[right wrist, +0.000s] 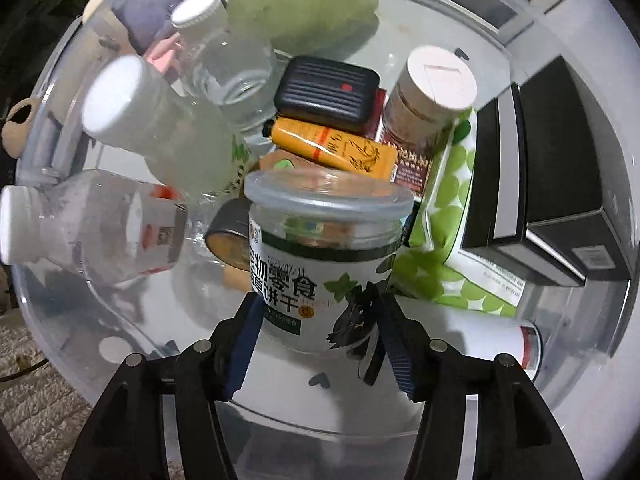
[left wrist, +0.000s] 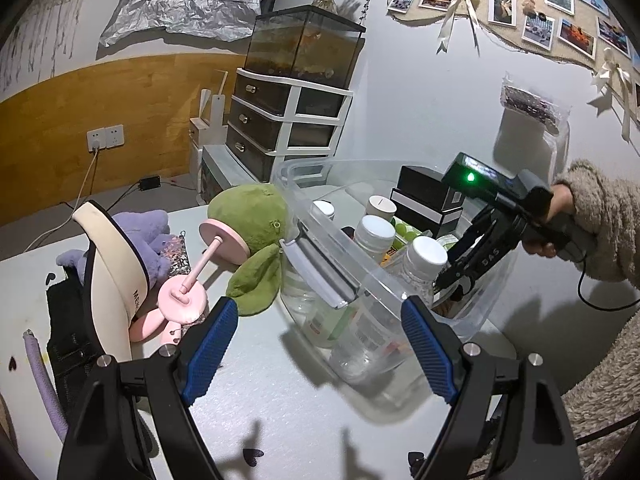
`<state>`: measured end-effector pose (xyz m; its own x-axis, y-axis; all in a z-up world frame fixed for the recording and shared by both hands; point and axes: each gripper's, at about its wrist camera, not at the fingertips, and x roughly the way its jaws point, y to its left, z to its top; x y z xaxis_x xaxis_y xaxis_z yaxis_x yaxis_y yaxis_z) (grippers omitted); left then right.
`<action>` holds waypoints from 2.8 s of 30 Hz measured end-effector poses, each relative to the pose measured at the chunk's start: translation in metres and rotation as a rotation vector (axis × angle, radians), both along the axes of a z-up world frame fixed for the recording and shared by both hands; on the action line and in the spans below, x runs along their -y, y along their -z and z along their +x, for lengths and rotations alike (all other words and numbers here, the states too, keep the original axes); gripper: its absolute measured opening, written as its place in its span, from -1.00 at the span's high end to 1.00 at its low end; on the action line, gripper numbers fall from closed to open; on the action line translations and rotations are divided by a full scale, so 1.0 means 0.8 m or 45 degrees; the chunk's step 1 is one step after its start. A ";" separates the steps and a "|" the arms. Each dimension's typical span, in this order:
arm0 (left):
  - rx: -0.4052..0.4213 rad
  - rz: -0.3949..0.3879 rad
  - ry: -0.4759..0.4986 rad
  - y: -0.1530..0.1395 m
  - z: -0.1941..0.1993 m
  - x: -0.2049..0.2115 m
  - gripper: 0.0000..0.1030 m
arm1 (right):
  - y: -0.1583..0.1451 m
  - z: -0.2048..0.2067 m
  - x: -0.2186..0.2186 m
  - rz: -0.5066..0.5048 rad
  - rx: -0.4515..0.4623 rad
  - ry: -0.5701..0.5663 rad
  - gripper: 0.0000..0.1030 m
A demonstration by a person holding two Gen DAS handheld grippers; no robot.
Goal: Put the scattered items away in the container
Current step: 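Lower the jar into the bin and open the right gripper, then lift the right gripper up out of the bin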
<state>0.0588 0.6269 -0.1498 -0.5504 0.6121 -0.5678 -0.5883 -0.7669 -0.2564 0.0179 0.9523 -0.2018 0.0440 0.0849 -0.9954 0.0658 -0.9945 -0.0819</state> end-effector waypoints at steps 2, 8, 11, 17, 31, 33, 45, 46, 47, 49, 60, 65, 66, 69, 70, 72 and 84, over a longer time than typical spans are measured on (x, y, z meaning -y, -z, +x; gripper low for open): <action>-0.002 -0.001 -0.005 -0.001 0.000 0.001 -0.62 | 0.001 -0.003 -0.003 -0.015 -0.009 0.028 -0.12; -0.007 -0.006 -0.022 -0.005 0.002 0.004 -0.62 | 0.003 -0.012 -0.011 -0.061 -0.036 0.111 -0.22; -0.010 -0.009 -0.031 -0.007 0.002 0.005 -0.63 | -0.011 -0.017 -0.018 -0.073 -0.081 0.153 -0.22; 0.005 -0.006 -0.060 -0.005 -0.002 0.006 -0.63 | -0.020 -0.029 -0.039 0.018 -0.099 0.200 -0.22; -0.041 0.004 -0.099 -0.018 0.011 -0.003 -0.82 | -0.029 0.013 -0.052 -0.046 -0.169 0.347 -0.22; -0.043 0.003 -0.097 -0.019 0.013 -0.004 -0.83 | -0.010 0.012 -0.051 0.001 -0.130 0.340 -0.23; -0.068 -0.008 -0.148 -0.027 0.031 -0.009 -0.83 | -0.003 0.011 -0.056 0.011 -0.145 0.378 -0.51; -0.075 -0.013 -0.162 -0.028 0.032 -0.009 -0.83 | -0.009 0.016 -0.054 -0.017 -0.185 0.392 -0.51; -0.080 -0.017 -0.181 -0.029 0.033 -0.010 -0.90 | -0.015 0.021 -0.052 -0.045 -0.225 0.406 -0.51; -0.090 -0.012 -0.212 -0.031 0.036 -0.010 -0.99 | -0.027 0.033 -0.048 -0.098 -0.309 0.439 -0.51; -0.075 -0.049 -0.405 -0.037 0.038 -0.020 -0.99 | -0.066 0.112 -0.022 0.005 -0.997 0.740 -1.00; -0.091 -0.032 -0.461 -0.043 0.044 -0.020 -0.99 | -0.096 0.142 -0.007 0.079 -1.172 0.796 -1.00; -0.089 -0.041 -0.472 -0.044 0.045 -0.021 -0.99 | -0.101 0.149 -0.003 0.073 -1.195 0.806 -1.00; -0.082 -0.070 -0.508 -0.048 0.047 -0.022 -0.99 | -0.118 0.176 0.015 0.049 -1.249 0.826 -1.00; -0.074 -0.077 -0.513 -0.047 0.048 -0.022 -0.99 | -0.122 0.183 0.020 0.043 -1.264 0.827 -1.00; -0.063 -0.077 -0.513 -0.049 0.052 -0.023 -0.99 | -0.125 0.194 0.030 0.036 -1.289 0.821 -1.00; -0.052 -0.088 -0.553 -0.061 0.077 -0.028 -0.99 | -0.123 0.236 0.081 0.057 -1.346 0.676 -1.00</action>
